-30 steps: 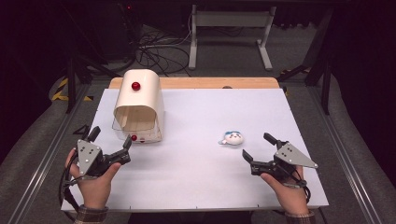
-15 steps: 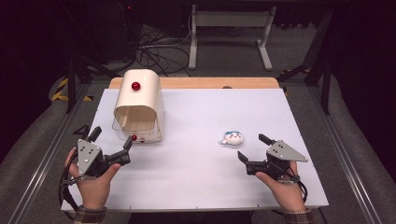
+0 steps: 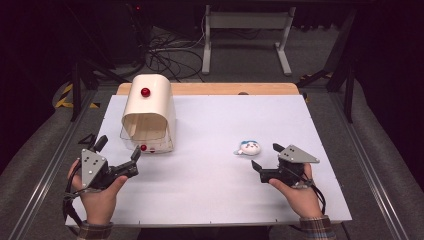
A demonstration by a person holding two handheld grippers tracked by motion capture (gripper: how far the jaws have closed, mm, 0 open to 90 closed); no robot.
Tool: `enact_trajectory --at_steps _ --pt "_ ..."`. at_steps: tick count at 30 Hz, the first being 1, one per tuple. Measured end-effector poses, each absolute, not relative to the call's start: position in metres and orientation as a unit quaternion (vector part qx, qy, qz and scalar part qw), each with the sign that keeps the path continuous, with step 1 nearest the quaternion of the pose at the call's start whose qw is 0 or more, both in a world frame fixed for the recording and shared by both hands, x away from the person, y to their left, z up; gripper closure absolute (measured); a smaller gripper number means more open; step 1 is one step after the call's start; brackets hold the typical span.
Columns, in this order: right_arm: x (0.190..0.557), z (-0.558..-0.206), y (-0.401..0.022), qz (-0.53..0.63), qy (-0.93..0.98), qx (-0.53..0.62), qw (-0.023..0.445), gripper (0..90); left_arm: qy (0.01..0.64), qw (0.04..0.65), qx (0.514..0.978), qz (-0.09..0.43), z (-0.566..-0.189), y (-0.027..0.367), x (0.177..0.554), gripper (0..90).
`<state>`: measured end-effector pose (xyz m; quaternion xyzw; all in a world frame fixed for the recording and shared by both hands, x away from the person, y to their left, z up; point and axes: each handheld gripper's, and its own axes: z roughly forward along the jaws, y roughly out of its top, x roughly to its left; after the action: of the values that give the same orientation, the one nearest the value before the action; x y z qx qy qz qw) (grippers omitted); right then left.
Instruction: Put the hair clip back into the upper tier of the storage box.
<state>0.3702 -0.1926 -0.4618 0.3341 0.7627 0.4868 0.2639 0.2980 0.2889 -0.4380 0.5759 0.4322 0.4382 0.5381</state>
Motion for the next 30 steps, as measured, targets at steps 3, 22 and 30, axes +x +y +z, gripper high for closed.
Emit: enact_trajectory --at_steps 3,22,30 --pt "0.374 -0.462 -0.19 0.475 0.768 0.342 0.258 6.2 0.432 0.538 0.576 0.438 -0.438 0.289 0.298 0.2" --pt "0.402 -0.474 -0.182 0.419 0.791 0.371 0.246 7.0 0.435 0.538 0.575 0.437 -0.439 0.289 0.299 0.2" --pt "0.411 -0.476 -0.178 0.415 0.787 0.384 0.246 8.5 0.436 0.537 0.576 0.437 -0.441 0.288 0.299 0.2"
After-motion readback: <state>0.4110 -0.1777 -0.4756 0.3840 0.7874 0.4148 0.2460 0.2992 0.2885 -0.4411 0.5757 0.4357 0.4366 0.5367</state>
